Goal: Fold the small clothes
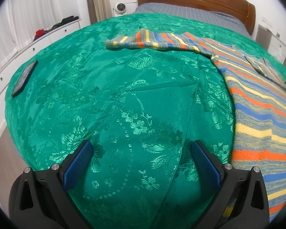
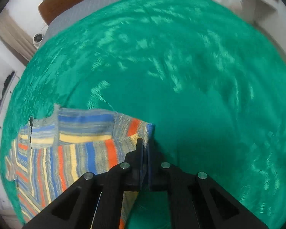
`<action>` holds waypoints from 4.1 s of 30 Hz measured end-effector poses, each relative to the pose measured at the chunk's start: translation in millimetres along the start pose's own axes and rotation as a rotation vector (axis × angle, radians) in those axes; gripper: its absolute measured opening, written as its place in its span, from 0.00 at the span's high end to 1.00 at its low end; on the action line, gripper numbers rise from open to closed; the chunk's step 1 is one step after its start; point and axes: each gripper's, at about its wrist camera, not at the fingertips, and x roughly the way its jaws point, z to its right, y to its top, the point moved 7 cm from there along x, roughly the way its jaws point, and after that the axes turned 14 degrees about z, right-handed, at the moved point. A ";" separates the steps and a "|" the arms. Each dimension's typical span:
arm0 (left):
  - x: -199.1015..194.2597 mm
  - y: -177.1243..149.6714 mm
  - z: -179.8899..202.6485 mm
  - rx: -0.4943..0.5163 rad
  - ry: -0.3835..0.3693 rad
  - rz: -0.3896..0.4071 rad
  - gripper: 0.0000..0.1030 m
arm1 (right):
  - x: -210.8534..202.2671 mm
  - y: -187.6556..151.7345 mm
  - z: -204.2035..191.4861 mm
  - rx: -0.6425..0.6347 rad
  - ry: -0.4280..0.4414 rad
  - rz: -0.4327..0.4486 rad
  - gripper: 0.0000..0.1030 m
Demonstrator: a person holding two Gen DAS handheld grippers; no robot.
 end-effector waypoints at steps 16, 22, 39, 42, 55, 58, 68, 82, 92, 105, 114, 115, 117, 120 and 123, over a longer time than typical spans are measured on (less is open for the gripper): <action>-0.3 30.6 -8.7 0.005 -0.133 -0.085 0.00 | -77.0 -109.7 -39.7 -0.193 0.118 -0.074 0.52; 69.9 145.0 -95.4 -0.267 -0.148 -0.033 0.01 | -162.0 -129.5 -46.4 -0.192 0.153 0.077 0.50; 181.6 166.2 -110.8 -0.258 -0.013 -0.210 1.00 | -241.6 -231.5 -31.4 -0.029 0.181 0.160 0.46; 171.5 176.3 -97.0 -0.222 0.030 -0.191 1.00 | -246.7 -231.1 -30.9 -0.037 0.186 0.178 0.46; 19.8 254.0 243.9 0.220 -0.613 0.017 0.98 | -251.1 -238.9 -15.1 -0.006 0.184 0.252 0.46; 29.5 214.2 310.9 0.294 -0.702 -0.127 0.58 | -251.3 -241.8 -7.6 0.018 0.180 0.264 0.46; 102.8 186.0 196.8 0.100 -0.432 -0.157 0.31 | -248.0 -241.6 3.0 0.023 0.182 0.214 0.46; 72.3 110.0 128.8 0.239 -0.227 -0.119 0.17 | -146.0 -138.9 -148.9 0.139 0.493 -0.089 0.47; 25.4 115.4 100.5 0.315 -0.116 -0.026 0.09 | -181.2 -168.9 -171.7 -0.282 0.292 0.102 0.46; -27.1 125.2 101.1 0.303 -0.115 0.042 0.09 | -231.0 -200.6 -132.8 -0.381 0.148 0.202 0.46; -64.0 125.7 101.3 0.301 -0.121 0.088 0.09 | -266.6 -223.2 -111.3 -0.391 0.070 0.276 0.37; -67.7 125.0 101.3 0.301 -0.124 0.091 0.08 | -268.0 -227.2 -109.7 -0.390 0.062 0.274 0.37; -73.0 123.3 101.2 0.302 -0.126 0.095 0.08 | -270.1 -233.6 -106.7 -0.390 0.048 0.271 0.37; -80.1 119.0 100.7 0.301 -0.128 0.096 0.08 | -274.4 -242.5 -105.3 -0.401 0.026 0.277 0.37; -84.6 114.1 100.0 0.296 -0.134 0.090 0.08 | -278.5 -252.0 -103.8 -0.405 0.014 0.283 0.36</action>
